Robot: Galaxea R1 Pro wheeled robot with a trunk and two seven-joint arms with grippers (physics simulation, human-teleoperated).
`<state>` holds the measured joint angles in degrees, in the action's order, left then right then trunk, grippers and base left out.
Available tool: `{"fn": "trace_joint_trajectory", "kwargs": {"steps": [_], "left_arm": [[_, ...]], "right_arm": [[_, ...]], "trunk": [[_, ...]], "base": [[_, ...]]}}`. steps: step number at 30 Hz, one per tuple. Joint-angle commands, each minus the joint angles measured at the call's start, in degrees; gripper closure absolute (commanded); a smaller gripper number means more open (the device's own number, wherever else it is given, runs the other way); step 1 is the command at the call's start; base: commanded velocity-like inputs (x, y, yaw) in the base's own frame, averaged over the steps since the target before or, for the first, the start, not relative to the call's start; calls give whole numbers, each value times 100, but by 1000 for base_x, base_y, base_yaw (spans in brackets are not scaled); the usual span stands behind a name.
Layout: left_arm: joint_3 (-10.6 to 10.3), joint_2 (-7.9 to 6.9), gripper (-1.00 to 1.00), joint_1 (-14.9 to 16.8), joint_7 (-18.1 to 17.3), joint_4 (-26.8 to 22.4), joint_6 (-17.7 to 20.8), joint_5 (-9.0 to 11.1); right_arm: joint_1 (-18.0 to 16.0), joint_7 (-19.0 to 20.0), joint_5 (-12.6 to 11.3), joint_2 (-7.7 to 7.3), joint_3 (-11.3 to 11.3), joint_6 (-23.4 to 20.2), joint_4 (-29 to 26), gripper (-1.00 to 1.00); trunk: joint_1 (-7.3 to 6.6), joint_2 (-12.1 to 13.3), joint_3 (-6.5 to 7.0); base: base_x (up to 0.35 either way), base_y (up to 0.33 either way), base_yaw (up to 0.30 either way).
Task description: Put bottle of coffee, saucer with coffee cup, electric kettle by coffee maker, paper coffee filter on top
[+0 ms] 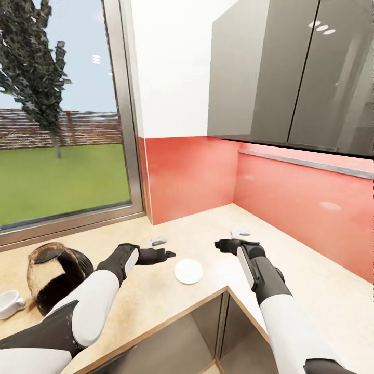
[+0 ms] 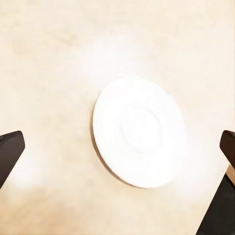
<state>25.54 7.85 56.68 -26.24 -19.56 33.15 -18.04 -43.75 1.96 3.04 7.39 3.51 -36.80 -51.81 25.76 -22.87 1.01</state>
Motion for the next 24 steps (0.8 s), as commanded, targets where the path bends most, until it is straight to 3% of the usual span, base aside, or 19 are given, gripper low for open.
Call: {"fn": "trace_joint_trajectory", "kwargs": {"steps": [1,2,6,10,18,24], "left_arm": [[49,4,-100,-7,-42,-13,34,-59],[69,-15,-100,-111,-199,-19,47,-57],[77,-337,-100,-270,-939,1,64,-41],[86,-460,-100,-286,-1291,-28,74,-42],[99,-489,-100,-289,-1373,-55,86,-36],[100,-478,-100,-289,-1375,-38,73,-33]], "right_arm": [[7,230,43,1,21,-36,-4,-100],[21,836,55,-41,26,-56,244,-100],[24,1365,36,-84,20,-49,1044,-100],[24,1996,50,-92,19,-55,1372,-100],[24,2265,34,-89,10,-47,1822,-100],[24,2291,36,-82,10,-47,2097,-100]], "trunk": [[2,-5,-3],[2,-5,-3],[2,-5,-3],[2,-5,-3],[2,-5,-3],[2,-5,-3]], "base": [[8,5,-38],[2,1,-8],[0,0,-2],[0,0,0],[1,0,0],[195,68,0]]}}
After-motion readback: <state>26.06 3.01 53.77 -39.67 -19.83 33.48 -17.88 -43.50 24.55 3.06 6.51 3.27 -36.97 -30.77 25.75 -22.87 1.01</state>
